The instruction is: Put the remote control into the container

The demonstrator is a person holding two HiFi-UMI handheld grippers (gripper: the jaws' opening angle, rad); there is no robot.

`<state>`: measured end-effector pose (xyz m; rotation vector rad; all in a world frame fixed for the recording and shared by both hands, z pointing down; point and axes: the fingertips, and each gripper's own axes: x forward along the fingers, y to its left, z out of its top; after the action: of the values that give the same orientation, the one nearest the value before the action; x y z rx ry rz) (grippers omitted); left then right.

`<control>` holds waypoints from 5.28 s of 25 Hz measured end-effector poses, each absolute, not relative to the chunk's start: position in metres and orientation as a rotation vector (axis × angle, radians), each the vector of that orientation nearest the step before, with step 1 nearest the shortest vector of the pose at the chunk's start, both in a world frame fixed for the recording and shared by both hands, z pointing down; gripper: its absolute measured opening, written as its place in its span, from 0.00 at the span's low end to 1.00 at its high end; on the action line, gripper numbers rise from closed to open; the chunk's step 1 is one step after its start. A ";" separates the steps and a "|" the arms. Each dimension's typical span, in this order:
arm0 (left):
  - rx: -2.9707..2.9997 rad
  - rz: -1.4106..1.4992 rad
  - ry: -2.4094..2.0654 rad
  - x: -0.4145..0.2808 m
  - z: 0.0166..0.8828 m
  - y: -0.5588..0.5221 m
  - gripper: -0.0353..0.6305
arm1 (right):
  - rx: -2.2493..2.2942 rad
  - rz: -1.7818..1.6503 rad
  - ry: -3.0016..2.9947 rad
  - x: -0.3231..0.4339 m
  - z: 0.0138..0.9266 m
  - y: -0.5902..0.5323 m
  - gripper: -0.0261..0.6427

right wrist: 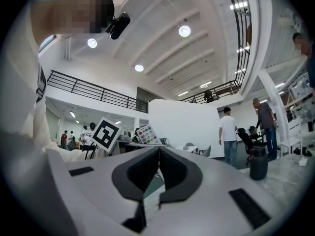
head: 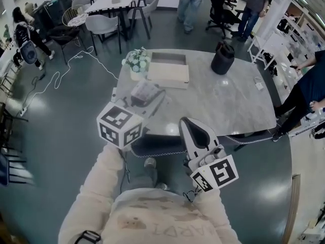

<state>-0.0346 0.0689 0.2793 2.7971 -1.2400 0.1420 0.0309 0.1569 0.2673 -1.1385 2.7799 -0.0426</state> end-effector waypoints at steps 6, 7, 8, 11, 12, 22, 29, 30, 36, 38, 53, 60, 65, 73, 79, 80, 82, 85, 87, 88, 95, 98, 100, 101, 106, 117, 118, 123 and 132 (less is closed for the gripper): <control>2.793 0.170 -1.190 -0.043 0.292 0.003 0.21 | -1.191 -0.008 2.783 0.019 0.263 0.111 0.06; 2.794 0.178 -1.184 -0.045 0.293 -0.010 0.21 | -1.201 -0.003 2.780 0.017 0.262 0.102 0.06; 2.796 0.187 -1.177 -0.046 0.295 -0.023 0.21 | -1.211 -0.001 2.775 0.016 0.261 0.092 0.06; 2.800 0.213 -1.147 -0.049 0.302 -0.060 0.21 | -1.238 -0.002 2.763 0.010 0.260 0.065 0.06; 2.803 0.223 -1.137 -0.049 0.305 -0.072 0.21 | -1.248 -0.005 2.760 0.009 0.261 0.057 0.06; 2.813 0.294 -1.077 -0.054 0.330 -0.168 0.21 | -1.313 -0.041 2.749 -0.010 0.266 -0.007 0.06; 2.798 0.397 -1.125 -0.046 0.350 -0.222 0.21 | -1.321 -0.085 2.762 0.001 0.277 -0.035 0.06; 2.797 0.420 -1.133 -0.044 0.353 -0.230 0.21 | -1.320 -0.095 2.768 0.003 0.279 -0.038 0.06; 2.768 0.494 -1.171 -0.034 0.374 -0.279 0.21 | -1.337 -0.148 2.775 0.016 0.294 -0.062 0.06; 2.757 0.507 -1.188 -0.028 0.381 -0.295 0.21 | -1.349 -0.172 2.770 0.023 0.301 -0.067 0.06; 2.548 0.515 -1.336 -0.001 0.458 -0.399 0.21 | -1.440 -0.329 2.744 0.071 0.344 -0.110 0.06; 2.334 0.334 -1.360 -0.007 0.492 -0.432 0.21 | -1.467 -0.375 2.747 0.084 0.361 -0.124 0.06; 2.232 0.288 -1.395 -0.016 0.515 -0.448 0.21 | -1.483 -0.391 2.742 0.090 0.370 -0.134 0.06; 2.092 0.189 -1.362 -0.023 0.535 -0.453 0.21 | -1.481 -0.399 2.734 0.089 0.372 -0.142 0.06; 1.859 0.029 -1.322 -0.032 0.551 -0.456 0.21 | -1.498 -0.368 2.722 0.092 0.364 -0.139 0.06; 1.821 0.007 -1.317 -0.035 0.554 -0.456 0.21 | -1.503 -0.367 2.720 0.092 0.365 -0.139 0.06; 1.764 -0.025 -1.315 -0.039 0.561 -0.458 0.21 | -1.513 -0.368 2.716 0.093 0.366 -0.139 0.06; 1.685 -0.077 -1.310 -0.041 0.566 -0.463 0.21 | -1.529 -0.370 2.708 0.097 0.367 -0.140 0.06; 1.634 -0.092 -1.308 -0.040 0.569 -0.464 0.21 | -1.539 -0.370 2.702 0.101 0.366 -0.141 0.06; 1.616 -0.085 -1.307 -0.039 0.570 -0.465 0.21 | -1.542 -0.369 2.701 0.102 0.366 -0.141 0.06; 1.705 0.216 -1.293 -0.033 0.581 -0.468 0.21 | -1.562 -0.372 2.697 0.109 0.370 -0.140 0.06; 1.708 0.218 -1.278 -0.033 0.582 -0.468 0.21 | -1.557 -0.377 2.697 0.108 0.371 -0.140 0.06; 1.702 0.194 -1.283 -0.035 0.583 -0.469 0.21 | -1.550 -0.377 2.700 0.106 0.372 -0.139 0.06; 1.704 0.182 -1.287 -0.036 0.583 -0.470 0.21 | -1.549 -0.378 2.700 0.105 0.373 -0.139 0.06; 1.768 0.313 -1.279 -0.030 0.590 -0.469 0.21 | -1.557 -0.381 2.695 0.107 0.375 -0.139 0.06; 1.877 0.519 -1.187 -0.013 0.599 -0.467 0.21 | -1.563 -0.392 2.693 0.111 0.377 -0.142 0.06; 1.896 0.547 -1.179 -0.011 0.598 -0.466 0.21 | -1.562 -0.390 2.694 0.111 0.377 -0.142 0.06; 2.006 0.739 -1.152 -0.006 0.596 -0.466 0.21 | -1.560 -0.388 2.696 0.111 0.377 -0.142 0.06; 1.881 0.475 -1.108 -0.006 0.598 -0.465 0.21 | -1.557 -0.392 2.697 0.111 0.379 -0.142 0.06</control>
<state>-0.0059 -0.4645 0.5979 1.8815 -1.1085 0.4755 0.1108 -0.1424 0.3792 -1.5569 2.6972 -0.3921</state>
